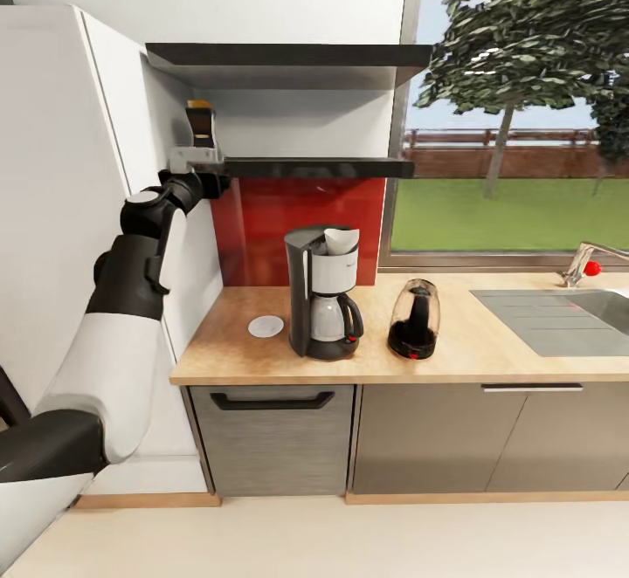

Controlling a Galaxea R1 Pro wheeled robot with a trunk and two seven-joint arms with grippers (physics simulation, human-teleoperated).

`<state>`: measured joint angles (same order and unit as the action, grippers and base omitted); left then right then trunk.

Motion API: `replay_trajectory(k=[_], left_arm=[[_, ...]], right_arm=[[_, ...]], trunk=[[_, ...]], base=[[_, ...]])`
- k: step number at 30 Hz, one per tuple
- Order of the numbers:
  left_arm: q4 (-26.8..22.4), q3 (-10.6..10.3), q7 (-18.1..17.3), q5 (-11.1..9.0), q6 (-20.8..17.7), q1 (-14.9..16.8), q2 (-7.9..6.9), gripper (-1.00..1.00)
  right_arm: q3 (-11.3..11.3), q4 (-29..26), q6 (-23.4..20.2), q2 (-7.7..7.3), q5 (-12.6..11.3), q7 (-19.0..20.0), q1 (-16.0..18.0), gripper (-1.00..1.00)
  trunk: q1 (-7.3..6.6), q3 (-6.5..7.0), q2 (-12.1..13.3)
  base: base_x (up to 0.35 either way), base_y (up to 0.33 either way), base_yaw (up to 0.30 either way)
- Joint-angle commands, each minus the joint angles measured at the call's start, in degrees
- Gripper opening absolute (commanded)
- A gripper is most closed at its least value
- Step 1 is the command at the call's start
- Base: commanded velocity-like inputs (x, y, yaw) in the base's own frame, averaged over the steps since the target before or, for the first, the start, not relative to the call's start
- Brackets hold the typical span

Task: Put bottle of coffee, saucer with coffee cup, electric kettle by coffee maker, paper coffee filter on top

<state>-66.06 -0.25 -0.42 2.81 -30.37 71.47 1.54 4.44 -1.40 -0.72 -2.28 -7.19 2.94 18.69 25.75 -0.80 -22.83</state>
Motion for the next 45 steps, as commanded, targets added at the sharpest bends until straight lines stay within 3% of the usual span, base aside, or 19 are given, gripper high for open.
replay_trajectory(k=[1,11,16,19,22,27,30,45], left_arm=[[0.03,-0.02,0.27,0.33,-0.28,0.27,-0.01,1.0],[-0.02,-0.02,1.05,0.57,-0.49,0.72,0.01,1.0],[0.11,-0.02,3.31,0.88,-2.48,2.34,0.23,1.0],[1.15,-0.02,3.75,0.89,-4.61,4.76,0.35,1.0],[6.17,-0.02,3.89,0.82,-6.19,9.7,0.51,1.0],[13.78,0.02,3.99,0.78,-6.46,16.37,0.94,1.0],[15.2,-0.01,3.98,0.87,-6.45,18.27,1.06,1.0],[13.08,-0.04,4.48,1.01,-6.32,18.22,1.05,1.0]], right_arm=[[0.7,-0.05,-0.07,-0.02,-0.03,0.2,-0.07,1.0],[1.09,-0.1,-0.28,0.08,0.93,0.22,-0.23,1.0],[1.1,-0.1,-0.26,0.06,0.95,0.16,-0.24,1.0],[1.1,-0.1,-0.25,0.06,1.0,0.1,-0.24,1.0],[1.1,-0.1,-0.25,0.06,1.03,0.03,-0.24,1.0],[1.1,-0.1,-0.25,0.01,0.99,-0.11,-0.24,1.0],[1.1,-0.05,-0.17,0.0,0.96,-0.22,-0.29,1.0],[1.1,-0.01,-0.22,-0.22,0.95,-0.34,-1.02,1.0]], trunk=[[0.03,-0.08,-0.09],[0.03,-0.08,-0.09],[0.03,-0.08,-0.09],[0.03,-0.08,-0.09],[0.03,-0.08,-0.09],[0.03,-0.08,-0.09],[0.03,-0.08,-0.09],[0.03,-0.08,-0.09]], base=[[0.0,0.0,0.0],[0.0,0.0,0.0],[0.0,0.0,0.0],[0.0,0.0,0.0],[0.0,0.0,0.0],[0.0,0.0,0.0],[0.0,0.0,0.0],[0.0,0.0,0.0]])
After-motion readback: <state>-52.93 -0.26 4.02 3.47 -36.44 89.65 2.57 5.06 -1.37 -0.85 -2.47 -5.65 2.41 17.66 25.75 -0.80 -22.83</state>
